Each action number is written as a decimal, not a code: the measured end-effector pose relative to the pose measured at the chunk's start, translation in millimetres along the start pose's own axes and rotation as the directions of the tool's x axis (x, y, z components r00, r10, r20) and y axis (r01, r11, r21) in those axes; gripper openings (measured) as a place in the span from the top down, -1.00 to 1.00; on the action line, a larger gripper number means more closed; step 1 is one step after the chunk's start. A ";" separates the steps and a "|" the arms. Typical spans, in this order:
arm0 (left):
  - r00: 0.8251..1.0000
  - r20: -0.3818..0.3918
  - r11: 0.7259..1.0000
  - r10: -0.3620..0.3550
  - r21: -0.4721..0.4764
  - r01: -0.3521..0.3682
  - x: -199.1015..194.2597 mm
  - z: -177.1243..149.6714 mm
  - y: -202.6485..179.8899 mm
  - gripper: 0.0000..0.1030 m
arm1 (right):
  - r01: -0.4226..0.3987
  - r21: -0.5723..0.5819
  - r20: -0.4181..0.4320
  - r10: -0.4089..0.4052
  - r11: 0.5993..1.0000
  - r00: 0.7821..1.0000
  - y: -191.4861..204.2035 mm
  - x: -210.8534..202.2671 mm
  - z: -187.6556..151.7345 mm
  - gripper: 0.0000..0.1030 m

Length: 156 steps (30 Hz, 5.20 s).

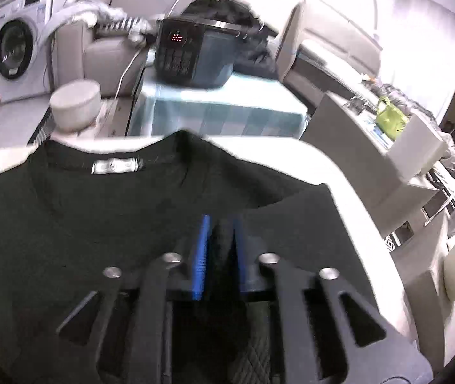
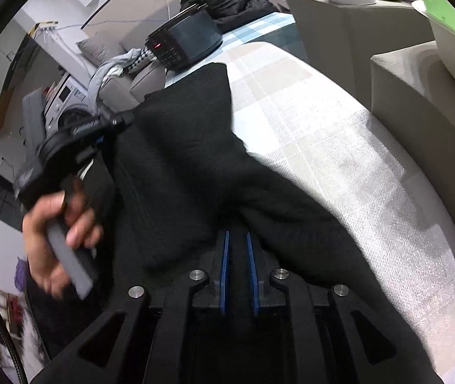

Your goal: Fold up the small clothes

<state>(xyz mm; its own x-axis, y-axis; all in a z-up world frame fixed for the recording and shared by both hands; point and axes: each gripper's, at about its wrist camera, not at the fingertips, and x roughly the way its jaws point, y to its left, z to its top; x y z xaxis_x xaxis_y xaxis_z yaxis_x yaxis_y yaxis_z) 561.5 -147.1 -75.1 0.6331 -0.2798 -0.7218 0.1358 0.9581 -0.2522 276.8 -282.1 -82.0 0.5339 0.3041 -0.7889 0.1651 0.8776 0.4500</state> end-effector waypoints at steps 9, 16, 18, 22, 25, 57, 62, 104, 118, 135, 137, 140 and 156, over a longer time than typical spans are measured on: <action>0.996 -0.051 0.997 -0.073 -0.020 0.072 -41.0 -37.0 13.4 -0.07 | -0.056 0.039 0.024 0.055 0.998 0.998 -5.0 -8.8 -0.2 0.70; 0.997 -0.054 0.998 -0.059 -0.014 0.058 -115.2 -77.0 34.1 -0.60 | -0.029 -0.106 0.106 0.040 0.994 0.994 47.7 -4.2 2.5 0.68; 0.998 -0.049 0.999 -0.048 -0.014 0.048 -135.8 -89.4 42.7 -0.63 | -0.028 -0.149 0.060 0.038 0.988 0.997 62.9 10.6 -0.2 0.68; 1.000 -0.015 0.997 -0.013 -0.079 0.012 -181.0 -115.3 77.0 -0.98 | -0.002 -0.263 -0.001 0.002 0.965 1.000 88.6 35.7 -13.5 0.67; 0.999 0.025 0.984 0.030 -0.179 -0.025 -218.9 -135.0 114.5 -0.97 | 0.024 -0.315 -0.022 -0.032 0.949 0.999 100.7 28.6 -20.5 0.65; 0.944 0.018 0.664 0.329 -0.716 -0.218 -310.8 -250.8 347.7 0.89 | -0.085 -0.284 0.076 0.110 0.955 0.991 140.8 -15.1 -55.8 -0.04; 0.929 0.089 0.711 0.358 -0.671 -0.210 -328.4 -230.0 335.9 0.92 | -0.091 -0.273 0.079 0.116 0.958 0.990 135.7 -17.8 -55.0 -0.04; 0.981 -0.072 0.976 0.182 0.134 -0.171 -177.7 -164.4 108.7 0.79 | -0.054 -0.148 0.095 0.068 0.988 0.993 77.1 -34.9 -55.6 -0.04; 0.993 0.039 0.994 0.110 -0.024 -0.109 -236.6 -163.2 147.4 -0.48 | -0.034 -0.129 0.088 0.046 0.991 0.995 67.9 -33.1 -55.0 -0.05; 0.973 -0.020 0.965 0.230 -0.122 -0.230 -307.3 -222.7 195.3 -0.63 | 0.111 -0.211 0.036 -0.106 0.971 0.994 56.9 -45.2 -69.1 -0.17; 0.973 -0.010 0.965 0.232 -0.127 -0.231 -328.8 -237.8 190.0 -0.76 | 0.107 -0.221 0.047 -0.099 0.970 0.994 51.5 -56.9 -76.2 -0.34; 0.975 -0.012 0.965 0.221 -0.140 -0.220 -357.0 -262.2 186.5 -0.97 | 0.105 -0.227 0.055 -0.095 0.968 0.994 41.6 -73.3 -87.7 -0.54; 0.970 -0.089 0.955 0.226 -0.177 -0.239 -460.3 -391.7 185.0 -0.96 | 0.128 -0.310 0.062 -0.114 0.942 0.992 10.4 -129.3 -149.8 -0.66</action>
<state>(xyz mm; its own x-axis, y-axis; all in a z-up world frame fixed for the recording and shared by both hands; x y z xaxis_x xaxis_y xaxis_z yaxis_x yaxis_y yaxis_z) -3.2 134.7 -41.9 0.5766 -0.0604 -0.8148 -0.1564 0.9707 -0.1826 85.3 -256.8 -37.9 0.5620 0.1783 -0.8077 -0.0334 0.9806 0.1932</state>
